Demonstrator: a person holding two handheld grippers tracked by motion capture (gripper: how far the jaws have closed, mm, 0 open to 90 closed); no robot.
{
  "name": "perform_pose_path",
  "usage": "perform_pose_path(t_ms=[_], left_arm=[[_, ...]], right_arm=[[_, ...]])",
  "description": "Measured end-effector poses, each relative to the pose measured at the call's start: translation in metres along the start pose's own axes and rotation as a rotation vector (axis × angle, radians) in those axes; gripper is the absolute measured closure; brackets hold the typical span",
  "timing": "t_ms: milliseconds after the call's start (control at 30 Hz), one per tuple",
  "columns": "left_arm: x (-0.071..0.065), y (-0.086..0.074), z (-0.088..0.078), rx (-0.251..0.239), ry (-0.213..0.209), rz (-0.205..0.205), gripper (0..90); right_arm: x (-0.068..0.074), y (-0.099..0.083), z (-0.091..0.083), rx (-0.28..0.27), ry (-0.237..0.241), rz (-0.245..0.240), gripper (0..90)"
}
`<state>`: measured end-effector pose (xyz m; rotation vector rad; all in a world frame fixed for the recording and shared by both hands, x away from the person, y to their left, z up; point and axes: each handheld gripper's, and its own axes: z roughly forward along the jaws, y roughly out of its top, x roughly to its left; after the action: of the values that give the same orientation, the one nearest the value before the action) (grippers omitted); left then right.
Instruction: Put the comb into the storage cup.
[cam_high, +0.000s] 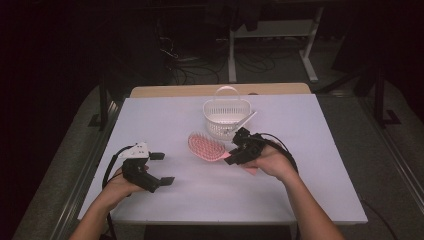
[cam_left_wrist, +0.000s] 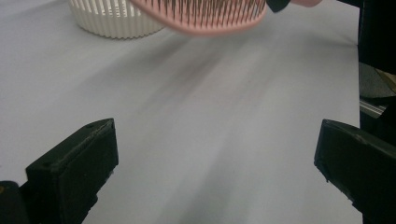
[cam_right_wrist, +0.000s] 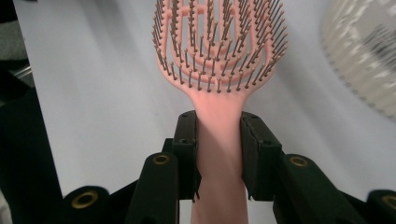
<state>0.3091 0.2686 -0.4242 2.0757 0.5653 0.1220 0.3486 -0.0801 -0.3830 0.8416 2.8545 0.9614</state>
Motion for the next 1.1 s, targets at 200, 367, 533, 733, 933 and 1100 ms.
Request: perform_pose_path(t_ms=[200,367,533,733,933,1100], left_arm=[[0.0,0.0,0.001,0.0,-0.001,0.0,0.0],[0.0,0.0,0.001,0.0,0.0,-0.001,0.0],[0.0,0.0,0.001,0.0,0.002,-0.005,0.0],[0.001,0.0,0.002,0.003,0.002,-0.002,0.0],[0.001,0.0,0.001,0.003,0.001,-0.005,0.0],[0.001,0.0,0.002,0.0,0.001,-0.006,0.0]], right_arm=[[-0.005,-0.001,-0.015,-0.089,-0.003,0.012,68.5],[-0.011,-0.003,-0.025,-0.155,-0.009,0.019,68.5],[-0.017,-0.003,-0.034,-0.221,-0.017,0.021,68.5],[-0.027,0.006,-0.045,-0.292,-0.046,0.014,68.5],[-0.036,0.017,-0.049,-0.337,-0.068,0.014,68.5],[-0.044,0.027,-0.051,-0.371,-0.089,0.012,68.5]])
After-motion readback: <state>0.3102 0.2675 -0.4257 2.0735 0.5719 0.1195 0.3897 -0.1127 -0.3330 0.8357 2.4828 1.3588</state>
